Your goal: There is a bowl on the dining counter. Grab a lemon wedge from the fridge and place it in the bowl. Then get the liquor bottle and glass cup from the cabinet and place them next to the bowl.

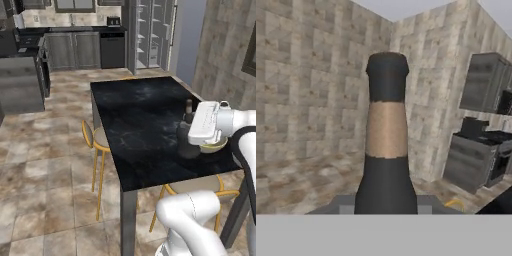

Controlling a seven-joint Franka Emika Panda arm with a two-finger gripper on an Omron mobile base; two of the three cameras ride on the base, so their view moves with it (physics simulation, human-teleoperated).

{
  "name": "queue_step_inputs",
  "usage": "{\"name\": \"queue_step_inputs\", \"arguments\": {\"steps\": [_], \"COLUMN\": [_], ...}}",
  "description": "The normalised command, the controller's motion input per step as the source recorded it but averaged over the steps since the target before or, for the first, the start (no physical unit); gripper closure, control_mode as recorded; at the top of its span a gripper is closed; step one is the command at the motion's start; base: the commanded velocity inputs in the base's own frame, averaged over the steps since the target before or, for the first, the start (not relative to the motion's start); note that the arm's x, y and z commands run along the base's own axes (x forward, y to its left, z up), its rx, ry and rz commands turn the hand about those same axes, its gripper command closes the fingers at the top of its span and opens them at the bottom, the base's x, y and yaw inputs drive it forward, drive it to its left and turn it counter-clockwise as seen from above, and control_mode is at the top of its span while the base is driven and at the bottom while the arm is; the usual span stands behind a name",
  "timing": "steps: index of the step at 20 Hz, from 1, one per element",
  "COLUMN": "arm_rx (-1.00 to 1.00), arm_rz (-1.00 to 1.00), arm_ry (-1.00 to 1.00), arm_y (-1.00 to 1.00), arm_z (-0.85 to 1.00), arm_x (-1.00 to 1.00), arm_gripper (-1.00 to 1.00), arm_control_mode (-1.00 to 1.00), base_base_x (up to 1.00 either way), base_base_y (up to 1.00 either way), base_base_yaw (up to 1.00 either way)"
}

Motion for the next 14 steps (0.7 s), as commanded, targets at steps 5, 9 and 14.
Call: {"name": "queue_step_inputs", "arguments": {"steps": [5,9,14], "arm_rx": [0.00,0.00,0.04], "arm_rz": [0.02,0.00,0.00], "arm_ry": [-0.11,-0.02,0.00], "arm_y": [0.26,0.38,0.34], "arm_z": [-0.61,-0.57,-0.50], "arm_x": [0.06,0.09,0.24], "arm_gripper": [1.00,1.00,1.00], "arm_control_mode": [-1.00,-1.00,-1.00], "base_base_x": [0.00,0.00,0.00], "base_base_y": [0.00,0.00,0.00], "base_base_yaw": [0.00,0.00,0.00]}}
